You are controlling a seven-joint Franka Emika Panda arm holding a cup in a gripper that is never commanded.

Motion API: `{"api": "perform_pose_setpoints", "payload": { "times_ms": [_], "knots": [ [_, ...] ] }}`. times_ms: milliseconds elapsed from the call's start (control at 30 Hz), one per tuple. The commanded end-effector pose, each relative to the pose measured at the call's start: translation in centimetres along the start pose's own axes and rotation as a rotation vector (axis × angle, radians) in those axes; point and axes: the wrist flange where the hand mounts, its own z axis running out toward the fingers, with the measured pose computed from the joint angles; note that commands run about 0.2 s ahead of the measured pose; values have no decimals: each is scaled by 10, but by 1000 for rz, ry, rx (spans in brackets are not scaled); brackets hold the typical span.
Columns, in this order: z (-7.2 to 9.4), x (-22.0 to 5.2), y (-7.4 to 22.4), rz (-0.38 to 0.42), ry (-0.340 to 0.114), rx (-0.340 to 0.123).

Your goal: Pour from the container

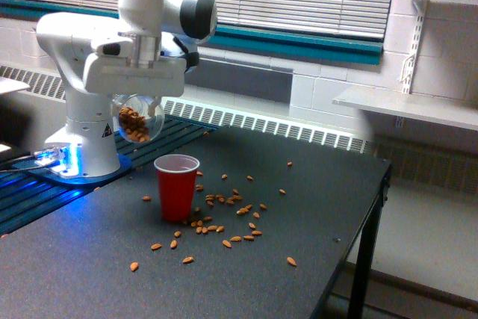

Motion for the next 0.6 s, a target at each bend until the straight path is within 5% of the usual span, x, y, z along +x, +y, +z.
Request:
{"api": "perform_pose_setpoints", "payload": {
  "times_ms": [33, 433, 600],
  "knots": [
    [12, 20, 23, 105, -8, -7],
    [9, 46, 46, 312, -11, 9],
    [6, 43, 43, 301, -8, 18]
  ]
}}
